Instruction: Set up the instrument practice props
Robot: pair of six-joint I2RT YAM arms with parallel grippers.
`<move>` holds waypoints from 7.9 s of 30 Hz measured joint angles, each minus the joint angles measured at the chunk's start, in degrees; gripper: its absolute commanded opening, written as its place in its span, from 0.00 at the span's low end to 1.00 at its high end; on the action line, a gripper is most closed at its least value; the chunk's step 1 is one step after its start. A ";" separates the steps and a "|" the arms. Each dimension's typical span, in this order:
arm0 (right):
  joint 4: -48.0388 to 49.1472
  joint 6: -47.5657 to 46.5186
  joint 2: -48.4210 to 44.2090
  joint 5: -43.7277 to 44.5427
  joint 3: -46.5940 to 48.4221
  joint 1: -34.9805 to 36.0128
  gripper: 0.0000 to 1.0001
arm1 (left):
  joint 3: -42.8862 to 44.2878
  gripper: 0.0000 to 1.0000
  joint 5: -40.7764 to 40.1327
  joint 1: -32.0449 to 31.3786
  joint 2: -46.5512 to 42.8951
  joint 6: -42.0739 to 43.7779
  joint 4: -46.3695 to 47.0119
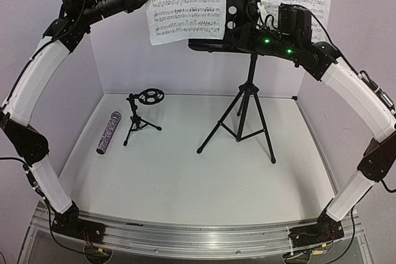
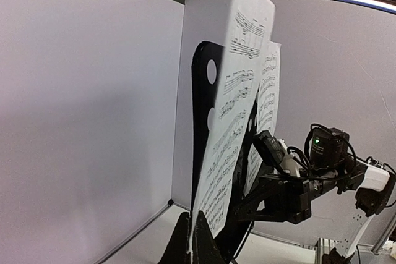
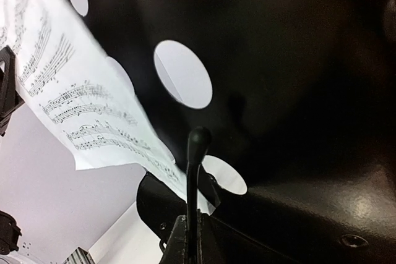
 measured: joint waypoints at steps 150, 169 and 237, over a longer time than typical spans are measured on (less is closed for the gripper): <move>20.70 -8.82 -6.58 -3.51 -13.08 -0.21 0.45 | 0.33 0.67 -2.24 -4.76 6.53 28.42 12.50; 18.92 -5.58 -11.84 -15.99 -14.90 -0.21 0.75 | -5.52 0.86 -8.08 -4.49 -3.90 29.73 -4.42; 15.80 -11.41 -8.91 -35.41 -18.26 -0.21 0.77 | -66.67 0.25 13.64 25.69 14.81 37.82 38.59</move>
